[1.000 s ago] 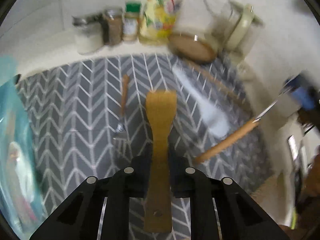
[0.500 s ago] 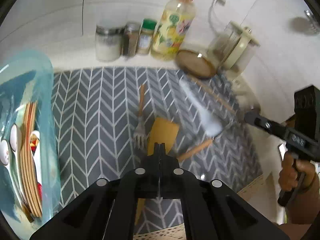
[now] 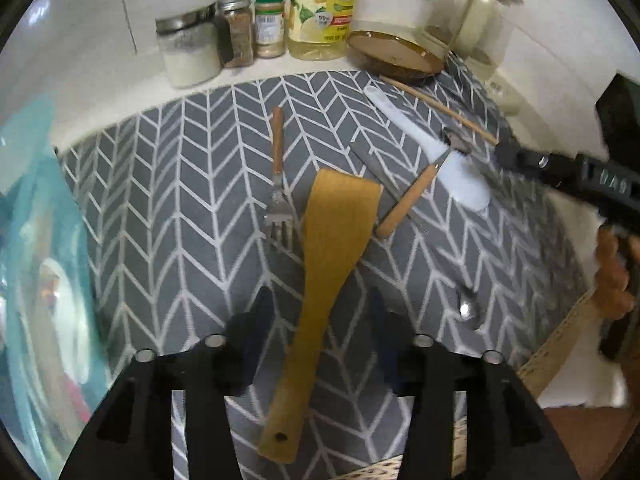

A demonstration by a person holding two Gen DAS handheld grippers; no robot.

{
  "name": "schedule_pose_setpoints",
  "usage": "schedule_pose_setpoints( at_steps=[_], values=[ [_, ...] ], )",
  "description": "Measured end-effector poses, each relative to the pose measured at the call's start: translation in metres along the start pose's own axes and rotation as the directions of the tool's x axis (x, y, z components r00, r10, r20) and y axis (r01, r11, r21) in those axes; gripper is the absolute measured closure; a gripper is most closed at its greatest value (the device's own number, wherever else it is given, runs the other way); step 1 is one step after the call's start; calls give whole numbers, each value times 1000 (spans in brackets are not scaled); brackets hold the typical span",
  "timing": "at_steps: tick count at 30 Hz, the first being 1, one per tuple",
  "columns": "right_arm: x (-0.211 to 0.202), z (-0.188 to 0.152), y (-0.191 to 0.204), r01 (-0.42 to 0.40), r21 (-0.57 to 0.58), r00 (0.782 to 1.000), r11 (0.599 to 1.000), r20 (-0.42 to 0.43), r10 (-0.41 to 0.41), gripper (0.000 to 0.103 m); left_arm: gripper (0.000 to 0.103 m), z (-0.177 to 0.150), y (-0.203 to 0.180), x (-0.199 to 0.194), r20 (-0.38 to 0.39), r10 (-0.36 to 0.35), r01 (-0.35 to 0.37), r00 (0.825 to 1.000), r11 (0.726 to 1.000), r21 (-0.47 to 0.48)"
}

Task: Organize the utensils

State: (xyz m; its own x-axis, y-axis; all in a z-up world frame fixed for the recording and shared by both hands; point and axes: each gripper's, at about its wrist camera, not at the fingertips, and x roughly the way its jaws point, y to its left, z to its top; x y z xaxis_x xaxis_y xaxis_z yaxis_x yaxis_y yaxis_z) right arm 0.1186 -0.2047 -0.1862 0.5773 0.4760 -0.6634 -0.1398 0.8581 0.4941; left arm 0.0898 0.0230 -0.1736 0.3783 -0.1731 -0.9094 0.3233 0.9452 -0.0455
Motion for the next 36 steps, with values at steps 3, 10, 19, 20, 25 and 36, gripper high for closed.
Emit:
schedule_pose_setpoints(
  at_steps=[3,10,19,20,25,36],
  values=[
    [1,5,-17,8,78,1000,997,16,-10,53,54,-4,-10,18,-59,57,-51,997,995,90],
    [32,12,-28,-38,181,997,983,-59,49,56,87,-3,-11,20,-44,2,-1,999,1000,23],
    [60,12,2,1,226,985,974,-171,38,70,87,-1,5,-22,30,-87,89,996,990,-105],
    [62,11,5,10,238,981,971,-188,36,70,87,0,5,-26,39,-89,92,995,990,-105],
    [80,15,15,123,258,975,958,-211,-68,71,87,0,7,-41,76,-105,112,992,989,-97],
    [95,23,33,257,74,956,963,-164,-243,93,87,-3,16,-65,123,-129,139,984,987,-77]
  ],
)
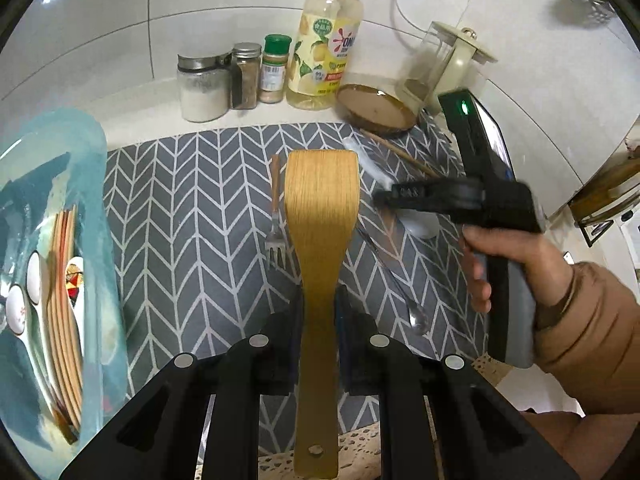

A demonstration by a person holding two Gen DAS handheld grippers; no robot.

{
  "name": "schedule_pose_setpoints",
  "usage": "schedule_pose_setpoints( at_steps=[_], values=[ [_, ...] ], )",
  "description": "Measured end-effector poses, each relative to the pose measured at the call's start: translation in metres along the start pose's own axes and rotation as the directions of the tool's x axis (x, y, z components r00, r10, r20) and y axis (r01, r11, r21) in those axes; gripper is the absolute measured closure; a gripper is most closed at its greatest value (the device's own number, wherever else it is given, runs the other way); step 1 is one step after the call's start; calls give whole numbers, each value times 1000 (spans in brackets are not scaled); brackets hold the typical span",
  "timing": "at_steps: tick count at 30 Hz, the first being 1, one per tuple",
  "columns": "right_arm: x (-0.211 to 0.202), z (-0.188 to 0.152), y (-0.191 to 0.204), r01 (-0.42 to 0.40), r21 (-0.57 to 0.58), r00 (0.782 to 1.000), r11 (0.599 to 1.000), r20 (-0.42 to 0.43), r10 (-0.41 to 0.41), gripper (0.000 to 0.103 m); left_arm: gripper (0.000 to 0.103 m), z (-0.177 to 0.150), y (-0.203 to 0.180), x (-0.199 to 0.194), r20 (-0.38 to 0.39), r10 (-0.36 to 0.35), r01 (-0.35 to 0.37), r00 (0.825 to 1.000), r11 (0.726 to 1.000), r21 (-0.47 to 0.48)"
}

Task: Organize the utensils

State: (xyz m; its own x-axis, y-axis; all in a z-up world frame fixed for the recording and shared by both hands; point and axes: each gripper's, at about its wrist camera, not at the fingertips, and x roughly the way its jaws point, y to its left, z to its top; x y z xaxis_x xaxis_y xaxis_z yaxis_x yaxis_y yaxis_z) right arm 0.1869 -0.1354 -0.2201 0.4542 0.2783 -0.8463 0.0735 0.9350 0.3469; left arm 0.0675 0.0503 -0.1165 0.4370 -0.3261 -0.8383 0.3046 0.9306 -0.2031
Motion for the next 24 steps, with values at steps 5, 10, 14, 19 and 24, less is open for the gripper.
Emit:
schedule_pose_setpoints(
  at_steps=[5,10,14,19,24],
  values=[
    [-27,-22,-14,-129,44,990,991,64,126,93,87,5,3,-17,33,-20,20,999,1000,1],
    [-72,-27,-3,-219,62,967,974,146,209,94,87,17,11,-41,82,-44,46,996,999,-29],
    [-101,-23,28,-298,45,941,954,183,285,94,87,27,25,-69,139,-43,51,989,997,-59],
    [-117,-24,97,-397,-35,904,917,161,397,93,87,33,62,-113,204,2,23,979,993,-116],
    [-90,-38,187,-447,-125,887,886,65,457,93,87,25,119,-133,188,145,-111,972,978,-178]
  ],
)
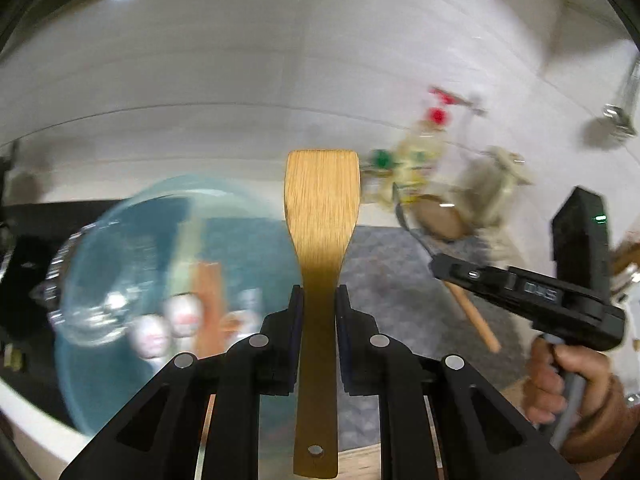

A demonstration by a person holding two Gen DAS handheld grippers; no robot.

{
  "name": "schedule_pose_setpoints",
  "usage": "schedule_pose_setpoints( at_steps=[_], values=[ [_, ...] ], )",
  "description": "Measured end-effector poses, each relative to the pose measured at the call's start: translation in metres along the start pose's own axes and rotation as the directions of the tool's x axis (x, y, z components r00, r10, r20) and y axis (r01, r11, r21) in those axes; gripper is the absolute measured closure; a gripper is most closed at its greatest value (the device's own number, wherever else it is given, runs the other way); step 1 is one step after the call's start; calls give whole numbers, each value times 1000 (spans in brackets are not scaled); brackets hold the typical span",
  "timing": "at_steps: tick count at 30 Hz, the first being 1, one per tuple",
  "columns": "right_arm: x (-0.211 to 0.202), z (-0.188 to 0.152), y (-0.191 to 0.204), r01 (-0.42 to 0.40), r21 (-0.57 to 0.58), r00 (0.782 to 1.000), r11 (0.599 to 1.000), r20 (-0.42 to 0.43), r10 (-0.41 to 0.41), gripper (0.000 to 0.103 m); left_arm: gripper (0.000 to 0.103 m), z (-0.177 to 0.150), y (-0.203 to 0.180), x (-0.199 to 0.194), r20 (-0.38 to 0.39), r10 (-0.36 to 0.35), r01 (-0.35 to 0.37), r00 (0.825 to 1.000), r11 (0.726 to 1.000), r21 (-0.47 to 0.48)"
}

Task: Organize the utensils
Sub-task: 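Carry the spatula and metal spoon into the blue basin and open both tools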

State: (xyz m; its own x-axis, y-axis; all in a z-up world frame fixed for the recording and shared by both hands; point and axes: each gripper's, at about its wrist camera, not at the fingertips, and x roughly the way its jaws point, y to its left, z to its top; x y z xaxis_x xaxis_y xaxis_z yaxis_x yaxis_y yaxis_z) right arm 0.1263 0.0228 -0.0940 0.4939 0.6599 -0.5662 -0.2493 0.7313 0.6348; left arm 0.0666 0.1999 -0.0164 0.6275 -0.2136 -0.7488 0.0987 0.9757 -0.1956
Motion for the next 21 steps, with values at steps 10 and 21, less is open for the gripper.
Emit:
schedule_pose_setpoints(
  at_steps=[10,21],
  values=[
    [122,-28,49,145,-40,969,989,-194,-150,93,87,-16,101,50,-177,162,-171,971,984,-39],
    [164,-48,79,269,-191,900,944,-299,-317,93,86,-35,125,91,-355,125,-159,926,985,-68]
  ],
)
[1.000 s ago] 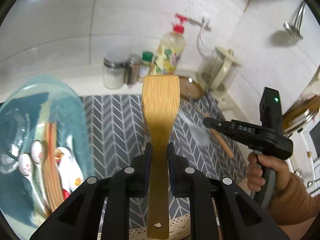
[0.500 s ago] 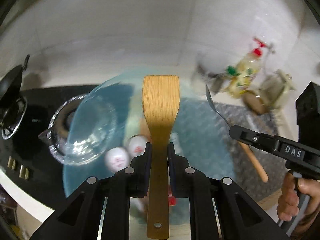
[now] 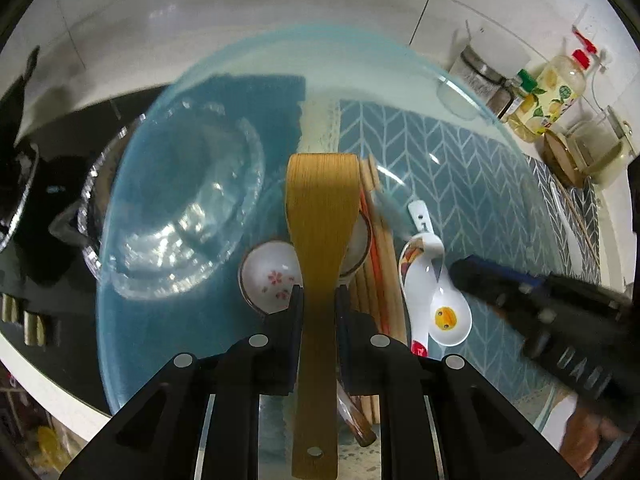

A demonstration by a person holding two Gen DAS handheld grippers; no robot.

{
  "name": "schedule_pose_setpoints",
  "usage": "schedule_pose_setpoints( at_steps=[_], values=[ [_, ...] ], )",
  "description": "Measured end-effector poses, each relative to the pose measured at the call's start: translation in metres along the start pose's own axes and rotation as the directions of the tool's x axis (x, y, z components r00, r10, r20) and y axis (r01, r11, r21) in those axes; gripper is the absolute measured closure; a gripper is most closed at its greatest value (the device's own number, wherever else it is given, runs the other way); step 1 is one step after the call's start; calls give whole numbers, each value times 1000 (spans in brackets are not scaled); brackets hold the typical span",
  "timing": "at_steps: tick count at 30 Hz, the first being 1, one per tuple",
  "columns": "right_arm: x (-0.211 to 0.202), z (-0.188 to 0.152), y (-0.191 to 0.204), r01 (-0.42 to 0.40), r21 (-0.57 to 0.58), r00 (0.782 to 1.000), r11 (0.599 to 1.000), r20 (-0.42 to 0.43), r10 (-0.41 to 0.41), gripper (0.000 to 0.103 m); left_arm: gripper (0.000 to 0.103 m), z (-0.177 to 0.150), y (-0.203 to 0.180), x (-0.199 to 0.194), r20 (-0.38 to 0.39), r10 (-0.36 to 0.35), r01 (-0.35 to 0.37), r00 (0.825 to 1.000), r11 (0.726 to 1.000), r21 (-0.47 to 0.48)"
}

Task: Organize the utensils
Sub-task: 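Carry the spatula and metal spoon into the blue basin and open both tools, then move both open tools back over the mat, then grasp the fork with the left tool while the right tool grasps the large white spoon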

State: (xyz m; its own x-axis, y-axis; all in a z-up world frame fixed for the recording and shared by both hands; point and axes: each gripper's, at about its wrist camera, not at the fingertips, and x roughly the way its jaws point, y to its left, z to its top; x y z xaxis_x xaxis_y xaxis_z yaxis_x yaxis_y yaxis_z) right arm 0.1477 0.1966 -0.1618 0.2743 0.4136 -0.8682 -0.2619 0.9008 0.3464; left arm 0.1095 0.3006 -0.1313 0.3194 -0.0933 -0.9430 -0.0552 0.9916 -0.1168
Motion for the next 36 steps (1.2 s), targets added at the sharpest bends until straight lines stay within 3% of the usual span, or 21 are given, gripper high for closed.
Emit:
schedule_pose_setpoints(
  at_steps=[4,7,11,13,14,16,18,20,22,25,28,30,34,36],
  values=[
    [11,-2,7,36,-70,996,997,-74,-41,92,80,-3,-3,2,-12,19,-19,1000,1000,-15],
    [-3,-7,3,-5,-69,998,998,-69,1,92,73,-2,-3,-10,23,48,-47,999,998,-39],
    [-51,-7,-19,-50,-58,999,997,16,51,92,72,0,-16,-49,119,54,-48,991,998,-51],
    [-80,-7,-38,-121,-39,989,992,75,124,91,62,3,-36,-75,187,52,-47,981,998,-32],
    [-96,-7,-50,-160,-29,980,987,117,162,85,57,4,-48,-88,225,43,-39,974,999,-19],
    [-137,-11,-85,-196,-19,951,980,239,195,72,56,7,-81,-114,298,-12,3,954,1000,30],
    [-167,-18,-118,-174,-4,921,985,353,164,52,51,5,-120,-132,341,-87,56,936,993,99],
    [-197,-29,-163,-117,25,875,993,476,91,49,38,3,-157,-136,355,-148,95,923,982,162],
    [-213,-37,-206,-34,80,866,996,500,-10,49,34,1,-194,-125,341,-186,116,921,969,217],
    [-216,-51,-266,33,142,862,989,496,-101,49,34,-2,-247,-78,272,-227,151,935,950,272],
    [-206,-62,-301,114,128,858,985,488,-163,49,34,-1,-278,-21,234,-193,119,953,948,296],
    [-188,-67,-322,162,105,874,981,447,-191,49,35,2,-286,13,215,-154,89,965,954,285],
    [-156,-68,-345,156,72,906,985,388,-172,50,42,18,-288,66,185,-115,67,976,967,245],
    [-138,-61,-352,148,46,918,988,365,-155,56,44,23,-286,80,166,-85,47,982,974,220]
  ],
)
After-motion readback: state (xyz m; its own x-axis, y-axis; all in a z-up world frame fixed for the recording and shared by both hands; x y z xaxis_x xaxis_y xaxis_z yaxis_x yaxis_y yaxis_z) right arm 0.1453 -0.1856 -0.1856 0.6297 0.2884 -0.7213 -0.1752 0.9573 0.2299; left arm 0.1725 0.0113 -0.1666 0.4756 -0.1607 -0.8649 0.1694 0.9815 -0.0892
